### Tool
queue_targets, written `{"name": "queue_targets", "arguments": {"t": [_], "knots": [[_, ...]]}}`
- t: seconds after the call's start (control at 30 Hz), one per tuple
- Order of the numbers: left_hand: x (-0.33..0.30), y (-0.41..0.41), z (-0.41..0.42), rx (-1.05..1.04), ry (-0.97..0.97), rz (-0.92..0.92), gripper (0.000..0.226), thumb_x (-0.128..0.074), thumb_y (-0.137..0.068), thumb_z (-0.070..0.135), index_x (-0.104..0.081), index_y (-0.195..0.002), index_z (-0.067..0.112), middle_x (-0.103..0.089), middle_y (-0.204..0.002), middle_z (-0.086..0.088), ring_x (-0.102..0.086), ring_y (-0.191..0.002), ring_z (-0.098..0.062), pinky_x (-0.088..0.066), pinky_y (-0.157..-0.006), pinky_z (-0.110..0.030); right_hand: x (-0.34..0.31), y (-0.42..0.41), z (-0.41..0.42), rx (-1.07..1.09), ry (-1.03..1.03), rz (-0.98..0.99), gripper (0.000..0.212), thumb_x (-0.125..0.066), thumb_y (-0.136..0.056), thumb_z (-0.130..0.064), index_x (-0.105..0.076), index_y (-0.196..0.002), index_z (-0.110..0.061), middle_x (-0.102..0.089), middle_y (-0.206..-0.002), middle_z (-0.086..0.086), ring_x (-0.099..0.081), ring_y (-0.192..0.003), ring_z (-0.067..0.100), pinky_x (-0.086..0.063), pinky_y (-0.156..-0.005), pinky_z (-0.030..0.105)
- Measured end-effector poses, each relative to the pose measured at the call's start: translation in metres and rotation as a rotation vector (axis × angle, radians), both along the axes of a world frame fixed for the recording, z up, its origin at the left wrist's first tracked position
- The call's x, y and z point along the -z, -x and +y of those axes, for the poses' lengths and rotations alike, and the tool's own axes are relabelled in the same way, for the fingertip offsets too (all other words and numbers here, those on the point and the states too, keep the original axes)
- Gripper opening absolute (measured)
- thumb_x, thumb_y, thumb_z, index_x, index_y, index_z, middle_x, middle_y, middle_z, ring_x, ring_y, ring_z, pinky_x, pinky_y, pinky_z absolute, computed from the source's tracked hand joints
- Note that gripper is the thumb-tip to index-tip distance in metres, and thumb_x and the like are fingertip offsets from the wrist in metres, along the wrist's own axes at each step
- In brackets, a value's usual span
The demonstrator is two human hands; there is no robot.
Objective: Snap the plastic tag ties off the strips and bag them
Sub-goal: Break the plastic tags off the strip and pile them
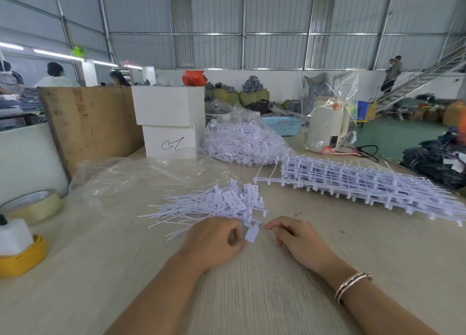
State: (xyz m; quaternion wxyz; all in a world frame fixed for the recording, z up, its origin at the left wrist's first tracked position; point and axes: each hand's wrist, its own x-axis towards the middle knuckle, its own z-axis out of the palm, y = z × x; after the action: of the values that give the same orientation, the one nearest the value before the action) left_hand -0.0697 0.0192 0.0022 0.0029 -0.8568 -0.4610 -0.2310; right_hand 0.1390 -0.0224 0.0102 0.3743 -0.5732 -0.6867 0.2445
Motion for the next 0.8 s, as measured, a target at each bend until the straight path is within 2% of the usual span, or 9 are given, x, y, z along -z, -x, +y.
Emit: {"name": "queue_targets", "arguments": {"t": [0.1,0.2,0.33,0.43,0.5,0.6,0.67,0.8], "knots": [[0.003,-0.001,0.007,-0.034,-0.031,0.023,0.020,-0.048,-0.092,0.038,-0.063,-0.102,0.030,-0.057,-0.097,0.013,-0.053,-0.095,-0.009,-0.043,-0.077,-0.025,0.001,0.002,0.000,-0.006,0.009,-0.009,0.025,-0.047,-0.096,-0.013,-0.065,-0.093,-0.030,-0.057,-0.063,-0.008,-0.044,-0.045,-0.002,-0.035,-0.049,0.010],[0.007,0.001,0.012,-0.046,-0.061,0.033,0.028,-0.043,-0.095,0.035,-0.063,-0.112,0.025,-0.056,-0.107,0.008,-0.051,-0.103,-0.011,-0.042,-0.085,-0.027,0.001,0.003,0.000,-0.019,0.016,-0.013,0.025,-0.047,-0.096,-0.013,-0.065,-0.091,-0.031,-0.056,-0.063,-0.008,-0.045,-0.045,-0.002,-0.036,-0.050,0.011],[0.002,-0.003,0.006,-0.055,-0.142,0.017,0.026,-0.042,-0.093,0.032,-0.066,-0.101,0.024,-0.057,-0.094,0.007,-0.056,-0.089,-0.014,-0.040,-0.072,-0.026,0.002,0.001,0.003,0.041,-0.057,0.004,0.027,-0.048,-0.095,-0.011,-0.064,-0.088,-0.033,-0.056,-0.064,-0.009,-0.046,-0.048,-0.002,-0.036,-0.051,0.010],[-0.002,-0.012,-0.004,0.009,-0.191,0.044,0.030,-0.036,-0.091,0.035,-0.064,-0.091,0.022,-0.059,-0.085,0.007,-0.056,-0.084,-0.015,-0.042,-0.070,-0.029,-0.002,-0.009,0.013,0.238,-0.203,0.006,0.027,-0.050,-0.093,-0.009,-0.063,-0.088,-0.032,-0.060,-0.083,-0.010,-0.052,-0.064,-0.001,-0.038,-0.058,0.007],[-0.001,-0.021,-0.011,0.097,-0.158,0.072,0.034,-0.032,-0.090,0.037,-0.062,-0.095,0.023,-0.060,-0.090,0.008,-0.055,-0.087,-0.013,-0.043,-0.075,-0.030,-0.009,-0.020,0.025,0.346,-0.234,-0.139,0.022,-0.050,-0.092,-0.010,-0.065,-0.101,-0.024,-0.057,-0.107,-0.005,-0.055,-0.086,0.007,-0.039,-0.071,0.008],[0.002,-0.030,-0.014,0.186,-0.069,0.093,0.027,-0.035,-0.094,0.033,-0.059,-0.106,0.028,-0.060,-0.100,0.009,-0.053,-0.096,-0.011,-0.043,-0.082,-0.030,-0.023,-0.048,0.049,0.452,-0.262,-0.621,0.035,-0.049,-0.091,-0.020,-0.053,-0.126,-0.019,-0.042,-0.133,0.002,-0.040,-0.124,0.022,-0.033,-0.101,0.033],[0.002,-0.030,-0.013,0.203,-0.047,0.078,0.026,-0.037,-0.095,0.032,-0.058,-0.109,0.030,-0.059,-0.102,0.010,-0.052,-0.098,-0.009,-0.043,-0.083,-0.029,-0.032,-0.064,0.062,0.499,-0.260,-0.780,0.044,-0.046,-0.092,-0.026,-0.044,-0.135,-0.018,-0.032,-0.145,0.005,-0.029,-0.135,0.025,-0.025,-0.110,0.039],[0.006,-0.026,-0.011,0.215,-0.019,0.026,0.025,-0.037,-0.095,0.031,-0.057,-0.110,0.033,-0.058,-0.100,0.012,-0.050,-0.096,-0.005,-0.042,-0.082,-0.026,-0.032,-0.087,0.080,0.562,-0.134,-0.899,0.057,-0.042,-0.094,-0.037,-0.026,-0.145,-0.016,-0.024,-0.153,0.007,-0.021,-0.141,0.026,-0.015,-0.116,0.041]]}}
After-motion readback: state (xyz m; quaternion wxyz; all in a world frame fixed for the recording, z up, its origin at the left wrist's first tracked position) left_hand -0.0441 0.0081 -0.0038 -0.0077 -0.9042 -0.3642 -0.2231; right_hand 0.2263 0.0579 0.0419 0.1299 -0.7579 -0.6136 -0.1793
